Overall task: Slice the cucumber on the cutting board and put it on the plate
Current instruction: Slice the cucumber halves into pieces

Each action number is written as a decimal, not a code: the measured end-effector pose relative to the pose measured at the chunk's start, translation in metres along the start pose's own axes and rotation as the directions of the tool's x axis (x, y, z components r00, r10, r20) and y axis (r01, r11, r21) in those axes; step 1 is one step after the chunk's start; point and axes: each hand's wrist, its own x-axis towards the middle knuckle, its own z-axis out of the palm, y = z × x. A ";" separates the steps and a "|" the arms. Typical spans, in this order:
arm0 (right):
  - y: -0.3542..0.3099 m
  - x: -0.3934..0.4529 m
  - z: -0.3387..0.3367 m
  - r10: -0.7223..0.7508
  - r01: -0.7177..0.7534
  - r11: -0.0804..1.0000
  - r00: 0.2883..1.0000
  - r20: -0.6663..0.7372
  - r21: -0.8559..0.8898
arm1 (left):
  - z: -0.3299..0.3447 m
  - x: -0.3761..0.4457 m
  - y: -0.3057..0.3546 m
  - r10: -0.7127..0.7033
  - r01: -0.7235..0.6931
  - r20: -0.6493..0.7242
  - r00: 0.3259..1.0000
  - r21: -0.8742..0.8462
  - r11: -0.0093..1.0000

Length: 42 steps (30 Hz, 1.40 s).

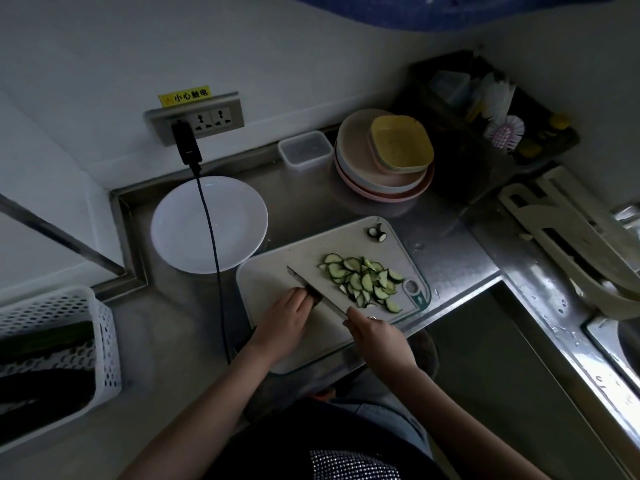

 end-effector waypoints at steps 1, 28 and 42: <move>0.000 0.001 0.000 0.003 -0.003 1.000 1.000 0.012 -0.003 | 0.000 0.000 0.000 -0.001 0.001 0.004 1.000 -0.003 1.000; -0.023 0.002 -0.003 0.103 -0.103 0.995 0.992 0.077 0.001 | 0.005 -0.005 0.003 -0.004 0.007 -0.060 0.998 0.051 0.999; -0.010 0.010 0.006 0.183 -0.190 0.982 0.960 0.212 0.012 | 0.008 -0.008 -0.001 -0.034 0.035 -0.008 0.999 0.089 0.995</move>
